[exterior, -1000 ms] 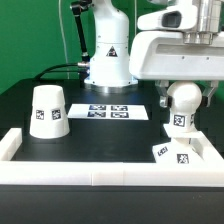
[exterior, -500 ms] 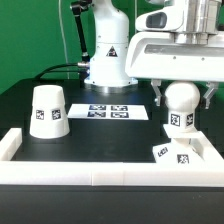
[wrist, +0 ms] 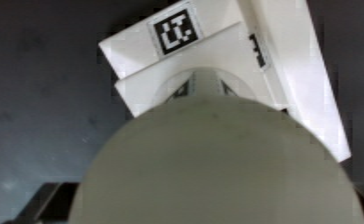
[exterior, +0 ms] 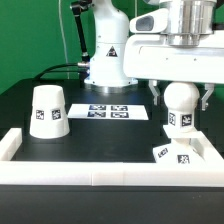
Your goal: Assemble lamp
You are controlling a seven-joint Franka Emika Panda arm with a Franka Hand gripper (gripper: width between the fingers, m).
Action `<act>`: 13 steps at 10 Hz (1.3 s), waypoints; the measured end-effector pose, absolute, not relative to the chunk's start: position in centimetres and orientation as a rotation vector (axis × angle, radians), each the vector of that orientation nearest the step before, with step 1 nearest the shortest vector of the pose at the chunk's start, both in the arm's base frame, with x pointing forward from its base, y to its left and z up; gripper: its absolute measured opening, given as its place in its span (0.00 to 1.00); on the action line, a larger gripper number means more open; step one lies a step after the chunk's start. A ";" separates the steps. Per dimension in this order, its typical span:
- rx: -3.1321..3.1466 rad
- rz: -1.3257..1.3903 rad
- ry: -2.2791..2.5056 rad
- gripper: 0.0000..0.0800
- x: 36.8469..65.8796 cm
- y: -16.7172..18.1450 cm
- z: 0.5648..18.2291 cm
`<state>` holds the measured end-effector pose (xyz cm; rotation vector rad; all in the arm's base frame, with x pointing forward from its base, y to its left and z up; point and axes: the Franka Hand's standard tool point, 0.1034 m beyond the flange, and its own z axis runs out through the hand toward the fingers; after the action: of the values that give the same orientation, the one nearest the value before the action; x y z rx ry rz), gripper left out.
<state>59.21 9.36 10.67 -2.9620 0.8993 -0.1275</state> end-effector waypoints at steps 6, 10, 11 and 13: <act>-2.564 -0.013 1.635 0.72 59.1 9.5 10.7; -2.331 0.031 1.917 0.72 59.1 9.9 10.8; -2.326 0.031 1.922 0.72 59.1 10.0 10.9; -2.349 0.029 1.895 0.73 59.1 10.1 10.8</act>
Offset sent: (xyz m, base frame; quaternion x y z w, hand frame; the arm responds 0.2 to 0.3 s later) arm 0.0052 -0.0038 0.0009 -0.0134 0.0013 0.2646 0.9643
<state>59.06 10.09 10.84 -2.3486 1.8947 0.0288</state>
